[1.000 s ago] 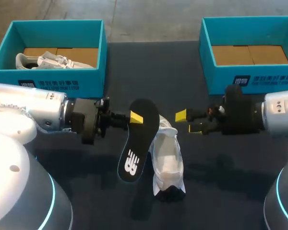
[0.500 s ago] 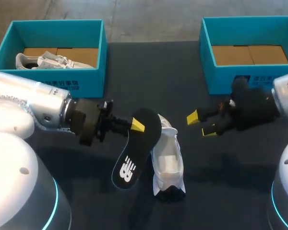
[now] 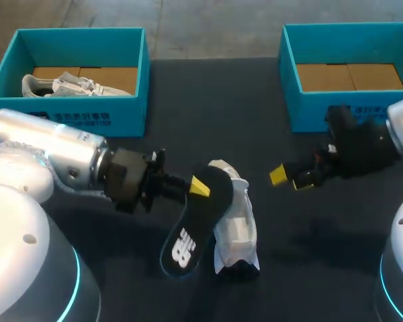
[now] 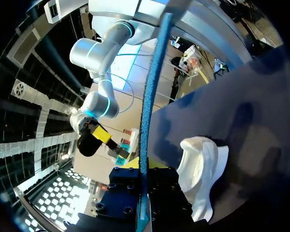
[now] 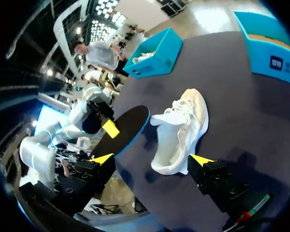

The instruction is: Take the shoe out of the shoebox, open the shoe tongue, remove and reinsert the insole, then place the shoe into the shoebox

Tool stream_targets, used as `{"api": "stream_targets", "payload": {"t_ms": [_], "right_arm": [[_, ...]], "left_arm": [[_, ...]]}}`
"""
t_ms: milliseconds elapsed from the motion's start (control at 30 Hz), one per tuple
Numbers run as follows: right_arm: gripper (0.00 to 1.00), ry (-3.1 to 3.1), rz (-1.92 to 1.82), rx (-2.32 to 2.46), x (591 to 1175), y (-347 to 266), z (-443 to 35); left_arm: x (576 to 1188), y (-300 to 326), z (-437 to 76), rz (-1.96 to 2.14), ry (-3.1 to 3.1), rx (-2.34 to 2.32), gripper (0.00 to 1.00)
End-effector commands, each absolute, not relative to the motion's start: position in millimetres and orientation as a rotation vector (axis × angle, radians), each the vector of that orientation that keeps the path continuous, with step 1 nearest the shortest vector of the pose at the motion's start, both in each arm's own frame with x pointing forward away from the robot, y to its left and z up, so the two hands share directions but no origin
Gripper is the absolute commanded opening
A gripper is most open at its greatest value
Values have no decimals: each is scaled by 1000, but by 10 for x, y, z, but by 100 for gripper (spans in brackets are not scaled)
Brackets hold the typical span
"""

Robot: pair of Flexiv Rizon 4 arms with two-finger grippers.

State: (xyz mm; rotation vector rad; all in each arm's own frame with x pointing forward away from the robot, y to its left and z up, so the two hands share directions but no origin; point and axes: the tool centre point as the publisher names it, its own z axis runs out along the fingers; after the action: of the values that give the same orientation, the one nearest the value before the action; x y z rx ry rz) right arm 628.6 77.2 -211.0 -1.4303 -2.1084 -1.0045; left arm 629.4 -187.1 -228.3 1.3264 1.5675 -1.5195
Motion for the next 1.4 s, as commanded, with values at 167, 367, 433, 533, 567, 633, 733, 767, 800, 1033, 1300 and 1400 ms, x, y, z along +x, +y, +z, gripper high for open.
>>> {"api": "stream_targets", "payload": {"t_ms": [167, 367, 433, 533, 567, 633, 733, 767, 800, 1033, 1300, 1400], "right_arm": [[100, -2328, -944, -1298, 5951, 439, -2045], [100, -2401, -929, -1212, 5842, 361, -2176], [100, -2428, -927, -1188, 5811, 364, -2200], [100, -2476, -921, -1159, 5768, 380, -2249], [100, -2485, -920, -1151, 5758, 387, -2264], [100, -2483, -942, -1133, 5746, 384, -2295], [100, -2483, -942, -1133, 5746, 384, -2295], [100, -2483, -942, -1133, 5746, 384, -2295], [100, -2483, -942, -1133, 5746, 384, -2295], [100, -2483, -942, -1133, 5746, 384, -2295], [100, -2565, -927, -1068, 5657, 414, -2316], [100, -2601, -918, -1044, 5620, 412, -2345]], "left_arm": [[5853, -2019, -2350, -1565, 1615, 1253, 0], [5700, -2021, -2400, -1597, 1664, 1218, 0], [5657, -2012, -2397, -1629, 1672, 1205, 0], [5610, -1993, -2381, -1669, 1683, 1184, 0], [5594, -1990, -2380, -1678, 1687, 1180, 0], [5567, -1987, -2380, -1721, 1701, 1154, 0], [5557, -1985, -2380, -1735, 1711, 1136, 0], [5557, -1985, -2380, -1735, 1711, 1136, 0], [5557, -1985, -2380, -1735, 1711, 1136, 0], [5557, -1985, -2380, -1735, 1711, 1136, 0], [5538, -1991, -2427, -1815, 1725, 1057, 0], [5538, -1987, -2444, -1875, 1731, 1012, 0]]}}
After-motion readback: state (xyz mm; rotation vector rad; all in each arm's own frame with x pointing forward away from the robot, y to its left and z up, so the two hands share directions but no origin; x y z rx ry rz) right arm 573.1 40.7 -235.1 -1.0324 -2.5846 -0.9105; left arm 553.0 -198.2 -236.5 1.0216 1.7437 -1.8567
